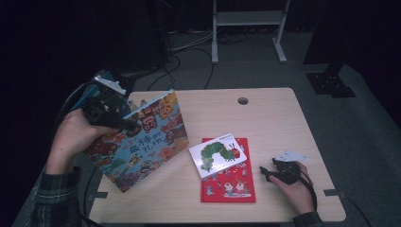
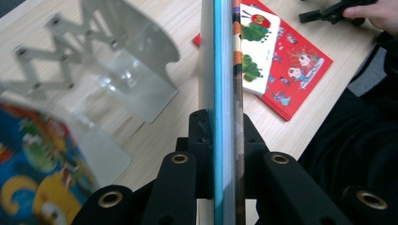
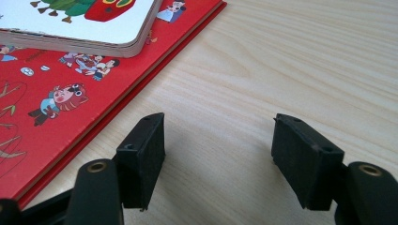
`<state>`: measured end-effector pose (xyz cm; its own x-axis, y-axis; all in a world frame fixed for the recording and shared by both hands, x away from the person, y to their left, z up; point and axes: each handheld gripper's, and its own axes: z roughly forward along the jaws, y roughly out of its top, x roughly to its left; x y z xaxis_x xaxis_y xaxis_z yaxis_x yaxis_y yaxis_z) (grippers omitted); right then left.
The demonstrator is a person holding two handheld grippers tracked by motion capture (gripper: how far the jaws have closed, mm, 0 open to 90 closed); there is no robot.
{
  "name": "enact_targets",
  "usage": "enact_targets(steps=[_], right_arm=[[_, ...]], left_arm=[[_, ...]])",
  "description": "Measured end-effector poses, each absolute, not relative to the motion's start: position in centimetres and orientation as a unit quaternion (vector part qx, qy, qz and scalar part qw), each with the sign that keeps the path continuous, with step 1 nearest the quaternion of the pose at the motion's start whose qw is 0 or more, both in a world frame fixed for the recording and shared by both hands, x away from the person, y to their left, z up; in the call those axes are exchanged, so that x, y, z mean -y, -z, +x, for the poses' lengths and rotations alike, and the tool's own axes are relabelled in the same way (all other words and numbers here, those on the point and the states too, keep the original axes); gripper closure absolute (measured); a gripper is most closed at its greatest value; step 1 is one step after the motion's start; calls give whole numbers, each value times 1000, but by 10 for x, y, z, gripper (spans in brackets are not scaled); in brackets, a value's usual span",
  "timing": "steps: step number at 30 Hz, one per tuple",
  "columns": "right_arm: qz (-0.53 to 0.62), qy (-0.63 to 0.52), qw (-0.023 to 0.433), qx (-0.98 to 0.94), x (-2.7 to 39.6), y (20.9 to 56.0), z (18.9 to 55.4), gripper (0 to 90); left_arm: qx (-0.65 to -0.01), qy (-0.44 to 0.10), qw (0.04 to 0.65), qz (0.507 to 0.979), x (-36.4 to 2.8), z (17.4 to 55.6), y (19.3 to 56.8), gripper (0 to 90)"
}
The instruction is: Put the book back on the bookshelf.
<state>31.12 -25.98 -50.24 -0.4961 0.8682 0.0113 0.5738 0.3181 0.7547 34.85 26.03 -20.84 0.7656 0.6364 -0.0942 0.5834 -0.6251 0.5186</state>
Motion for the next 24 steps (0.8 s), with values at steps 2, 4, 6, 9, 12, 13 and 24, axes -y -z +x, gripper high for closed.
enact_targets(steps=[2, 4, 6, 9, 12, 13, 24], right_arm=[[459, -361, 204, -786, 260, 502, 311, 338], [459, -361, 205, -785, 260, 503, 311, 337], [459, -361, 204, -785, 260, 503, 311, 337], [459, -361, 205, -785, 260, 503, 311, 336], [459, -361, 205, -785, 260, 503, 311, 336], [459, -361, 205, -785, 260, 503, 311, 335], [460, -361, 204, -785, 260, 503, 311, 336]], left_arm=[[-348, -53, 270, 896, -269, 346, 208, 805], [-357, -56, 267, 893, -278, 343, 207, 805], [-362, -56, 266, 892, -285, 341, 207, 805], [-373, -54, 264, 888, -295, 336, 209, 806], [-377, -55, 261, 887, -302, 331, 211, 805], [-382, -54, 261, 885, -306, 329, 211, 805], [-415, -64, 245, 874, -332, 322, 211, 806]])
